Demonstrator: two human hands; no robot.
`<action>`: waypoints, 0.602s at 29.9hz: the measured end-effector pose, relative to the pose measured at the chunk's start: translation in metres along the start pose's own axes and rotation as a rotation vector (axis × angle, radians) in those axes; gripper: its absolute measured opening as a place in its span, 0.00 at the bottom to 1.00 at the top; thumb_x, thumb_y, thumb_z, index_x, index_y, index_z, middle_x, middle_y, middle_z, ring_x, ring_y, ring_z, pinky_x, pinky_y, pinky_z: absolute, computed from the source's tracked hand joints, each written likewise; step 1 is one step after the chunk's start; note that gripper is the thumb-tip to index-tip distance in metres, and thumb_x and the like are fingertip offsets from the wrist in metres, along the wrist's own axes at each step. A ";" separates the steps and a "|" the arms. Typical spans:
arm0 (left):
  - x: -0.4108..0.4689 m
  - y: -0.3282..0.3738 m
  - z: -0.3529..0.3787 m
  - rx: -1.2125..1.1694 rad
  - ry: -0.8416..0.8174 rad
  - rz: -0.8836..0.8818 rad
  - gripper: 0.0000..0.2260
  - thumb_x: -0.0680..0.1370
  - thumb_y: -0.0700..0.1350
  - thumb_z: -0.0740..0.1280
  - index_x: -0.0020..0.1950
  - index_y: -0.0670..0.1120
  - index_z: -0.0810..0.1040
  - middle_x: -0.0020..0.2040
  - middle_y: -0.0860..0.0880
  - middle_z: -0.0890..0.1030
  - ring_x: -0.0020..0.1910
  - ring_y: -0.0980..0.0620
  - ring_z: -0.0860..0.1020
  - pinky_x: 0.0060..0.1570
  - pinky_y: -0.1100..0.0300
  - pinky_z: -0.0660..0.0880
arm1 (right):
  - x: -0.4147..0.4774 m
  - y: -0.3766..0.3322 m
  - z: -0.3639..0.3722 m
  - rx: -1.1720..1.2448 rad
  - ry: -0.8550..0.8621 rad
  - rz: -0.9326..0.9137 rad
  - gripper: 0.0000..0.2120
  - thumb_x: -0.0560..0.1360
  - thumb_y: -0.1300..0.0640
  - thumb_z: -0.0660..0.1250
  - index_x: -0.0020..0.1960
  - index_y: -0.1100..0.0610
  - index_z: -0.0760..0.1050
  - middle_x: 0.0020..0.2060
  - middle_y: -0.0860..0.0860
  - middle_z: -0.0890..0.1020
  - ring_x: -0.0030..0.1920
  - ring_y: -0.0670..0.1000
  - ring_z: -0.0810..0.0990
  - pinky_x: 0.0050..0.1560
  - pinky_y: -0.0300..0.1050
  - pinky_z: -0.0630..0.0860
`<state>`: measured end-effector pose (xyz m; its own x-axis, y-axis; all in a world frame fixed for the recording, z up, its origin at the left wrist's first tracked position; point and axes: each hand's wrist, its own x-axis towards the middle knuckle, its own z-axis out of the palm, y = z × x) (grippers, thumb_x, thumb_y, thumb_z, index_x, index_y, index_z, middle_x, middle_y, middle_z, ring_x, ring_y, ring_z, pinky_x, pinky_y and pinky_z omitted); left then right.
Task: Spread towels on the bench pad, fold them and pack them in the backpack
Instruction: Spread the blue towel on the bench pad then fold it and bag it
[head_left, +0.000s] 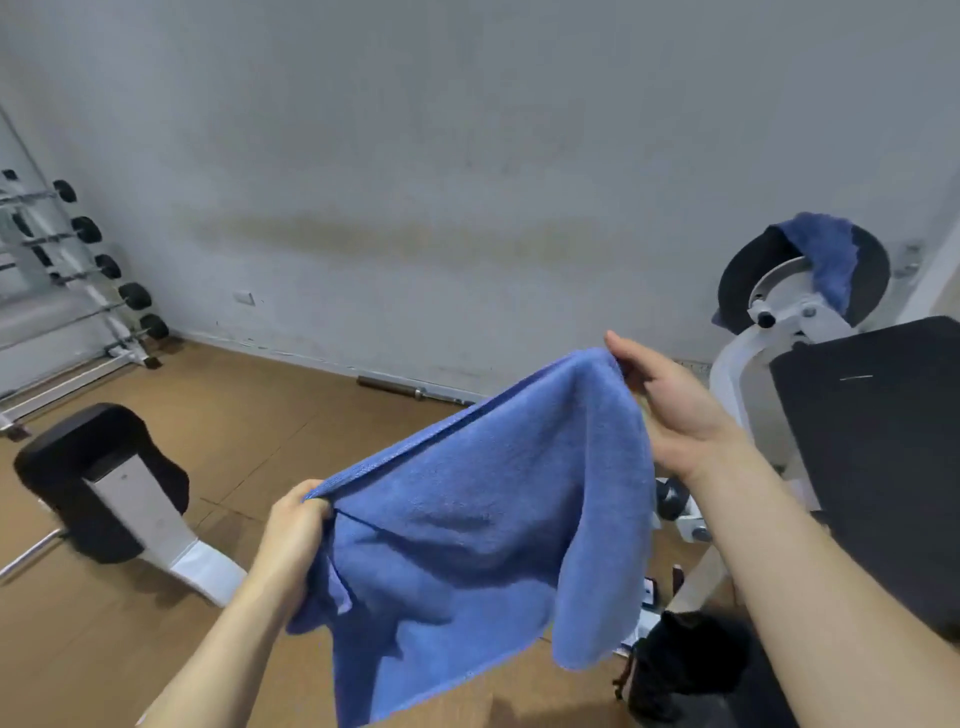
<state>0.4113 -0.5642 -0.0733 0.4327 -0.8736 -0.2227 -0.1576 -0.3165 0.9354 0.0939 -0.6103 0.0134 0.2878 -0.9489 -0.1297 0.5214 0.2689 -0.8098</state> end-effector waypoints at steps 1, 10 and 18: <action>0.004 0.005 0.013 -0.022 -0.094 -0.050 0.13 0.71 0.33 0.56 0.41 0.44 0.79 0.32 0.45 0.75 0.31 0.48 0.70 0.33 0.57 0.65 | 0.013 0.006 -0.004 0.050 0.022 -0.028 0.13 0.75 0.50 0.66 0.45 0.61 0.79 0.42 0.56 0.81 0.47 0.54 0.80 0.63 0.49 0.71; 0.097 0.093 0.147 0.117 -0.871 0.094 0.15 0.73 0.56 0.71 0.48 0.44 0.82 0.48 0.42 0.84 0.47 0.47 0.83 0.51 0.54 0.79 | 0.141 0.037 -0.044 0.199 -0.090 -0.157 0.13 0.68 0.56 0.72 0.49 0.63 0.83 0.42 0.58 0.85 0.41 0.53 0.84 0.42 0.47 0.82; 0.180 0.170 0.244 0.168 -0.980 0.304 0.17 0.66 0.55 0.79 0.31 0.48 0.74 0.30 0.45 0.77 0.28 0.48 0.76 0.26 0.59 0.72 | 0.188 -0.011 -0.123 -0.265 0.118 -0.315 0.22 0.73 0.68 0.66 0.67 0.61 0.74 0.60 0.59 0.81 0.61 0.57 0.79 0.63 0.51 0.76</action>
<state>0.2458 -0.8659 -0.0213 -0.5453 -0.8188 -0.1799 -0.2937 -0.0143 0.9558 0.0436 -0.8122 -0.0723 0.0454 -0.9944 0.0956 0.3400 -0.0746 -0.9375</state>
